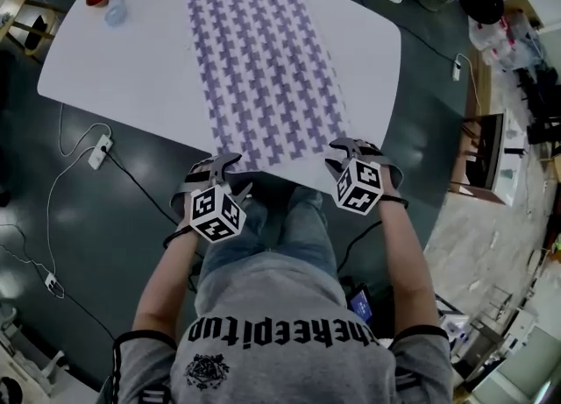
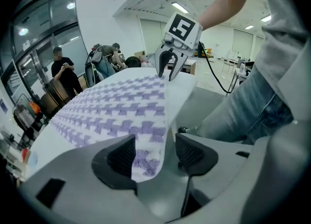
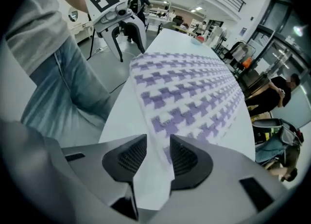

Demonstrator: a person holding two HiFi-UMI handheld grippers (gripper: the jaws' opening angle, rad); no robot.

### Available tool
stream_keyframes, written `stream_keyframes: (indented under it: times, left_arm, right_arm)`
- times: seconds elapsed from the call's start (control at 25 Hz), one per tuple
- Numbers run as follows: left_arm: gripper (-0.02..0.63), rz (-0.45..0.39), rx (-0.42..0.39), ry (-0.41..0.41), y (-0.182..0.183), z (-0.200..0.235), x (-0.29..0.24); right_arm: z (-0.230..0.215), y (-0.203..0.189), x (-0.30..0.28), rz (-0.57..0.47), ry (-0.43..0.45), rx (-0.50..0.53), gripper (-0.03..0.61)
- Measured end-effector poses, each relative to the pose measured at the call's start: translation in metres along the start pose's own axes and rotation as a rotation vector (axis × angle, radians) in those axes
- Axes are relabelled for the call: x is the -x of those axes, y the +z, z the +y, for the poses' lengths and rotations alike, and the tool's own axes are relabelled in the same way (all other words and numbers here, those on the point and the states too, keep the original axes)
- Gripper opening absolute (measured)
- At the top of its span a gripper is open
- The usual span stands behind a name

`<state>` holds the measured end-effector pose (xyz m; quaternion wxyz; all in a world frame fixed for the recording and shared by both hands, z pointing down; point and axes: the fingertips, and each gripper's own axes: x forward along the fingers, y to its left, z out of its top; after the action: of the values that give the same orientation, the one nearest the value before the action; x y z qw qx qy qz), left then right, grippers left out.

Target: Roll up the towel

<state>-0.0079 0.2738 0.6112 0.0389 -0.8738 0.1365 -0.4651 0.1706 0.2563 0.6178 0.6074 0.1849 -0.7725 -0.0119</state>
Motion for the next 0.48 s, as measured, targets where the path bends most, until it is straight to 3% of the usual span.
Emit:
stream_keyframes:
  times: [0.32, 0.4, 0.48]
  left_arm:
    - [0.238, 0.112, 0.043, 0.062, -0.013, 0.001, -0.024]
    - [0.209, 0.125, 0.042, 0.085, -0.016, 0.003, -0.023]
    - [0.129, 0.134, 0.038, 0.111, -0.015, 0.01, -0.02]
  right_arm:
    - [-0.011, -0.022, -0.015, 0.045, 0.044, 0.105, 0.124]
    - [-0.007, -0.022, -0.013, 0.041, 0.066, 0.107, 0.124]
    - [-0.007, -0.021, -0.012, 0.038, 0.09, 0.108, 0.103]
